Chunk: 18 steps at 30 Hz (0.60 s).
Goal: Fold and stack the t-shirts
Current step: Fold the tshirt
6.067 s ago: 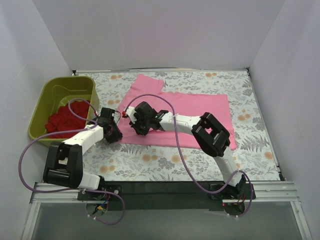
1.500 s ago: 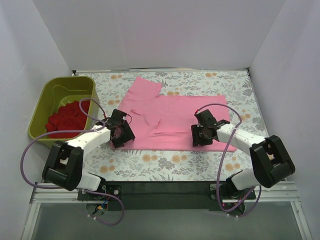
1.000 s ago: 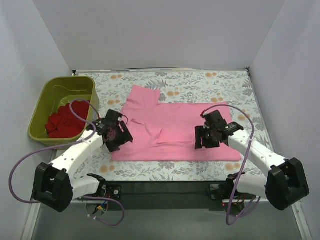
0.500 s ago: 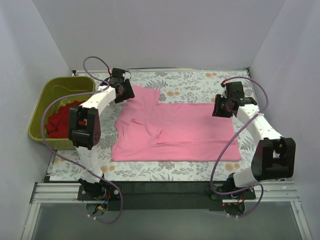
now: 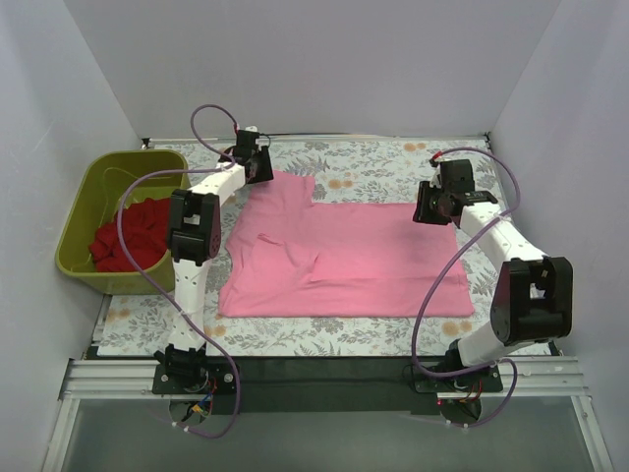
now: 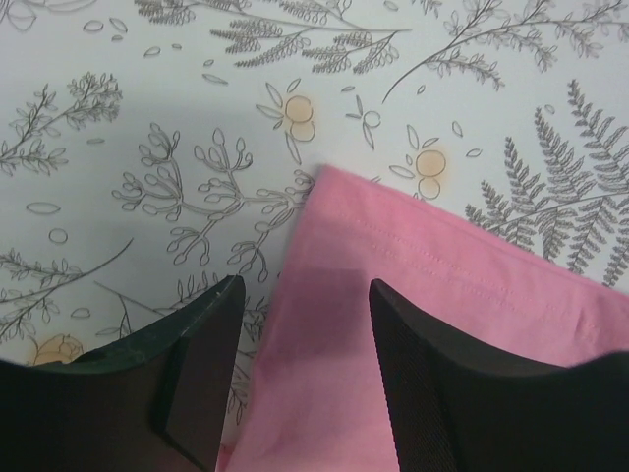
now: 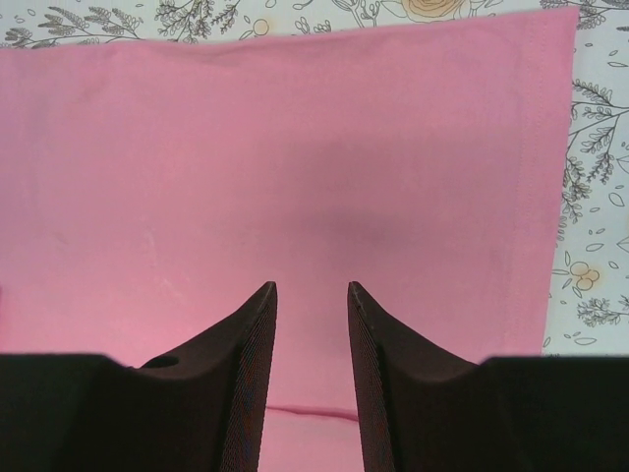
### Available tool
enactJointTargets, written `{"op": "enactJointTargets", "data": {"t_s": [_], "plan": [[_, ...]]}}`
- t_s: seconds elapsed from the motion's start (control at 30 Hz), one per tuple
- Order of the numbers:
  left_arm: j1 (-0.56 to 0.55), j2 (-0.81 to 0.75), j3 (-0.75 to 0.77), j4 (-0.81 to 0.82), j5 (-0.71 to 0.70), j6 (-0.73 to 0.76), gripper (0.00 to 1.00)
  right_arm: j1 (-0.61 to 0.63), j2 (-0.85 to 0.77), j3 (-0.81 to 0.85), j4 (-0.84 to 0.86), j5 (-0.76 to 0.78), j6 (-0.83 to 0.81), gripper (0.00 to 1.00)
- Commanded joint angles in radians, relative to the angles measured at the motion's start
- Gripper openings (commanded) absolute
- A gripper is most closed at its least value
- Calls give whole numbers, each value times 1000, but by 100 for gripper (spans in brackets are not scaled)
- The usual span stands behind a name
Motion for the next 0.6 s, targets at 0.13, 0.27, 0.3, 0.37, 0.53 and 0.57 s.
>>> {"op": "enactJointTargets", "data": {"t_s": [0.13, 0.27, 0.3, 0.37, 0.53, 0.57], "plan": [[-1, 22, -26, 115, 26, 64, 50, -2, 54, 5, 83, 47, -17, 36], [-20, 19, -76, 118, 24, 115, 50, -6, 82, 25, 98, 49, -17, 36], [-30, 22, -85, 120, 15, 130, 49, -8, 89, 34, 104, 49, -16, 36], [-36, 26, -95, 120, 2, 142, 45, -10, 108, 42, 109, 61, -20, 36], [-48, 37, -95, 120, 15, 153, 30, -39, 135, 66, 121, 75, -26, 36], [-51, 34, -90, 120, 21, 156, 26, -43, 137, 69, 123, 74, -28, 36]]}}
